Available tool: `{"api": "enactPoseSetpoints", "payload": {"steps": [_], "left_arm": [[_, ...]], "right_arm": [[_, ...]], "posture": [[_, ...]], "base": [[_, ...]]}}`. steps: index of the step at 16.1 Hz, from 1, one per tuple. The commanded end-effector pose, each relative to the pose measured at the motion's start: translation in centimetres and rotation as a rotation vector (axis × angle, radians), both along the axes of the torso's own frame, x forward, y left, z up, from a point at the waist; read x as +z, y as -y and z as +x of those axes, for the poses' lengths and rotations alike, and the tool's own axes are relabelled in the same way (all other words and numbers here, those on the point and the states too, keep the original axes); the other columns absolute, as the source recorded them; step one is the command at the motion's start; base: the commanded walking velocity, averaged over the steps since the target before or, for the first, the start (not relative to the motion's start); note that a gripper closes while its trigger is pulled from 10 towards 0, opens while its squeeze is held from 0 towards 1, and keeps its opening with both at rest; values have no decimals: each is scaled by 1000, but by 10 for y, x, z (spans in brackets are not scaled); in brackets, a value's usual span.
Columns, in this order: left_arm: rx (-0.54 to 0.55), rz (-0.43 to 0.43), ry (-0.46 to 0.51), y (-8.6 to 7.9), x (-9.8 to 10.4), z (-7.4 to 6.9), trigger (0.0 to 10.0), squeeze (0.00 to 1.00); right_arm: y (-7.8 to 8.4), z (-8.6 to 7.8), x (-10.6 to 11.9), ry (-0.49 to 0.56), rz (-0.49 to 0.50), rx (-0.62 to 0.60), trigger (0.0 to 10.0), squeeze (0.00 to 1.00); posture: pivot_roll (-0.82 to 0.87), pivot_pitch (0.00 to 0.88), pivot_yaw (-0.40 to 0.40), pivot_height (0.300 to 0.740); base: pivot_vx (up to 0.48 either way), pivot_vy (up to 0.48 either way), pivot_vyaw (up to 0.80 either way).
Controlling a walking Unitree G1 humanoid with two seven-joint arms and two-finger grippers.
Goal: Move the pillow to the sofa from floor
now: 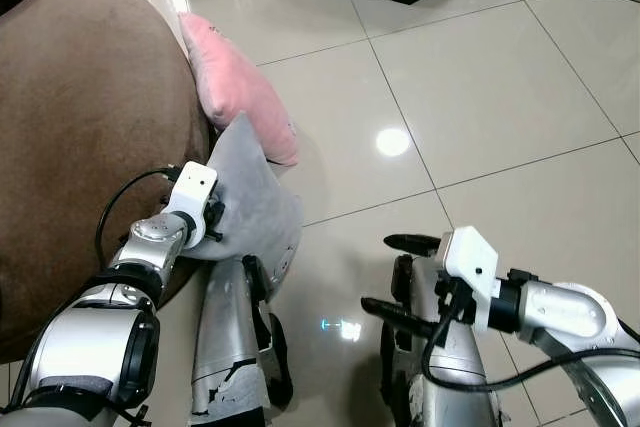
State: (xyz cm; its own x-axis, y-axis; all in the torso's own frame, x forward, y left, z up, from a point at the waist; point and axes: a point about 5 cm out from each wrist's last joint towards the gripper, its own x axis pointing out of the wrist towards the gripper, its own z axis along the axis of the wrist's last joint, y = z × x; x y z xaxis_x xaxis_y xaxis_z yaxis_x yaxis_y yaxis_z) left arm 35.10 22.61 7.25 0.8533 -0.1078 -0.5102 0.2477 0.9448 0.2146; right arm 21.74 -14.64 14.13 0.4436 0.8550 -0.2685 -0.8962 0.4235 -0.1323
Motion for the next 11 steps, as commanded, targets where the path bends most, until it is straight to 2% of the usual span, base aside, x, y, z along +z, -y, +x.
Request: {"api": "enactPoseSetpoints", "payload": {"steps": [1, 5, 8, 11], "left_arm": [[6, -46, -33, 0, -11, -8, 0, 0], [-3, -128, -8, 8, -12, -7, 0, 0], [6, -195, 18, 9, -16, -11, 0, 0], [33, -196, 16, 5, -22, -17, 0, 0]], "right_arm": [[-5, -5, -5, -12, -1, 35, 10000, 0], [-11, -6, -6, 3, 18, 21, 10000, 0], [-24, -5, -8, 17, 82, -32, 10000, 0], [-24, -1, -9, 29, 102, -77, 10000, 0]], "posture": [[-100, 308, 65, 541], [-88, 250, 67, 541], [-78, 184, 72, 541], [-82, 139, 80, 541]], "base": [[0, 0, 0], [0, 0, 0], [0, 0, 0], [0, 0, 0]]}}
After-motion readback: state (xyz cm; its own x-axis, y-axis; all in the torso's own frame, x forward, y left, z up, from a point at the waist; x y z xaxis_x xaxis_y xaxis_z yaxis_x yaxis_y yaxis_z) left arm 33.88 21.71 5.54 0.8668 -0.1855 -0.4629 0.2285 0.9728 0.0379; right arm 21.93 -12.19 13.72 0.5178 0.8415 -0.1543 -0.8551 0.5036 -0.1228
